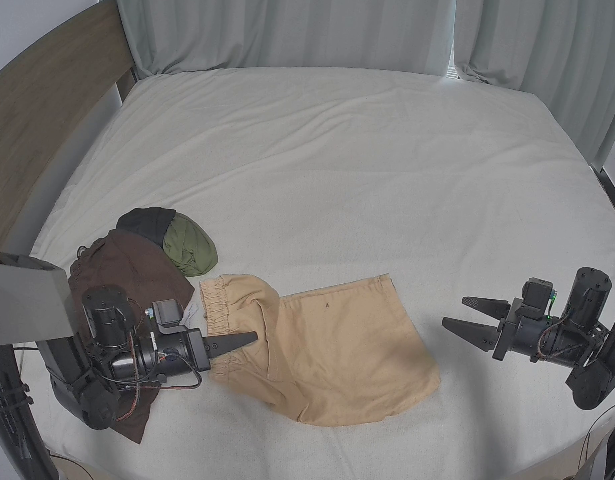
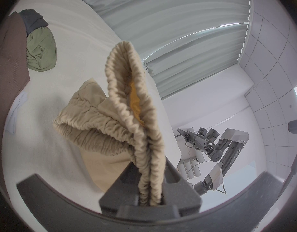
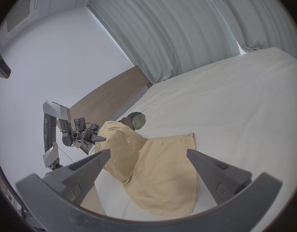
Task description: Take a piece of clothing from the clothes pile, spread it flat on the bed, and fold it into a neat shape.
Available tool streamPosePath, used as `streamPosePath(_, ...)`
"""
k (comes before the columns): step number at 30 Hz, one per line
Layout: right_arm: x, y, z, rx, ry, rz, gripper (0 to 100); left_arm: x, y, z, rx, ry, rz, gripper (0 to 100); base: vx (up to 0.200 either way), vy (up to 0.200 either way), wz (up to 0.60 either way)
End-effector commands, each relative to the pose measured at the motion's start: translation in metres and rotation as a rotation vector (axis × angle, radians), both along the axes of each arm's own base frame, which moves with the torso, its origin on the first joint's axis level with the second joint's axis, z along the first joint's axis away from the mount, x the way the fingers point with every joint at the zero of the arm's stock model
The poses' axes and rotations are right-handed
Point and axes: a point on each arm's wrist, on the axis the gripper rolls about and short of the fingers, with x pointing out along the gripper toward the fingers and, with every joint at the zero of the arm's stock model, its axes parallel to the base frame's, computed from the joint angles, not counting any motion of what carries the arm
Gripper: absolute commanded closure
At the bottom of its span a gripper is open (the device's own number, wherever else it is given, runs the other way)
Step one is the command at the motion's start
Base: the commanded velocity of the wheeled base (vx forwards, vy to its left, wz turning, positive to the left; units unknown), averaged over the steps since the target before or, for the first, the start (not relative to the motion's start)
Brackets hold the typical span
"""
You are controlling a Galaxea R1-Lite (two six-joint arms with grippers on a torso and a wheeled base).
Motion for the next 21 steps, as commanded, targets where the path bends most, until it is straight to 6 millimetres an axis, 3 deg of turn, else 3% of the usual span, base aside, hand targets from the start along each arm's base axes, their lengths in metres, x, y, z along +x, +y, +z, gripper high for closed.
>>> streamPosePath(1,0.000,0.000,0.000,0.001,-0.002,0.000,0,0.002,-0.003,-0.001,-0.002,0.001,-0.006,100,0.000,0.000,0.00)
streamPosePath(21,0.000,-0.001,0.001,0.001,-0.002,-0.003,0,0.004,-0.017,-0.002,-0.011,0.007,-0.016,100,0.000,0.000,0.00)
